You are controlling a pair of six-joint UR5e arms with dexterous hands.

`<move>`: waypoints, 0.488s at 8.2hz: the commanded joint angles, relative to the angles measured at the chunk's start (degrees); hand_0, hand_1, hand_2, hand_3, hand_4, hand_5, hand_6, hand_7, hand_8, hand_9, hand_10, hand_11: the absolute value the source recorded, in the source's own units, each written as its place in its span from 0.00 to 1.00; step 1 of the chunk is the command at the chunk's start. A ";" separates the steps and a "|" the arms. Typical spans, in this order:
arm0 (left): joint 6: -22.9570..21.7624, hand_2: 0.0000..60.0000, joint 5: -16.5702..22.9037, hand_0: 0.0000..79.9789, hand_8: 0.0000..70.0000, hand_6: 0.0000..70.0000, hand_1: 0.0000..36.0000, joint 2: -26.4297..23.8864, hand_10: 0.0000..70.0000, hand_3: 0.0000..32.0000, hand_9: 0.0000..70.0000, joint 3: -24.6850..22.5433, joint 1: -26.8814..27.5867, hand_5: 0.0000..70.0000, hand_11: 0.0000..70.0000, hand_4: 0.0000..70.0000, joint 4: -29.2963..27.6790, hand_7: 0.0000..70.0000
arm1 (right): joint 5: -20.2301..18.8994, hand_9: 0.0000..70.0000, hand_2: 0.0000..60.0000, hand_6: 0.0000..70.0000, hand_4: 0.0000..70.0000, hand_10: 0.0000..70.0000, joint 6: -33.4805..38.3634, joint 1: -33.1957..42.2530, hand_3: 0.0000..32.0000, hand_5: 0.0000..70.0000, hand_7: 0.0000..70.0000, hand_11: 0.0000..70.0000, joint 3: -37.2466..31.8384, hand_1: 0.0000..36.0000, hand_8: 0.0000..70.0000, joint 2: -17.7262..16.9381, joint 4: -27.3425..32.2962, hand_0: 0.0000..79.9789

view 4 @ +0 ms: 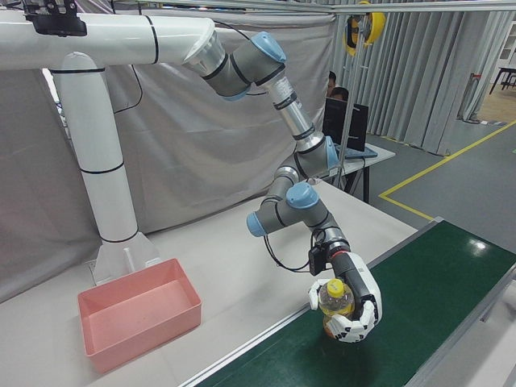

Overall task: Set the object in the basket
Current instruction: 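Lift the bottle off the conveyor and carry it toward the pink basket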

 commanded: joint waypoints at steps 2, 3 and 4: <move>0.33 1.00 6.52 0.79 1.00 1.00 0.94 -0.01 1.00 0.00 1.00 -11.84 6.52 1.00 1.00 0.93 4.64 1.00 | 0.06 0.00 0.00 0.00 0.00 0.00 -0.06 0.00 0.00 0.00 0.00 0.00 0.00 0.00 0.00 0.00 0.00 0.00; 0.76 1.00 6.53 0.81 1.00 1.00 0.94 -0.62 1.00 0.00 1.00 -14.92 11.96 1.00 1.00 0.89 8.40 1.00 | -0.02 0.00 0.00 0.00 0.00 0.00 0.03 0.00 0.00 0.00 0.00 0.00 -0.08 0.00 0.00 0.00 0.00 0.00; 2.42 1.00 6.53 0.84 1.00 1.00 0.94 -3.50 1.00 0.00 1.00 -15.99 17.49 1.00 1.00 0.88 12.09 1.00 | 0.06 0.00 0.00 0.00 0.00 0.00 -0.06 0.00 0.00 0.00 0.00 0.00 -0.08 0.00 0.00 0.00 0.00 0.00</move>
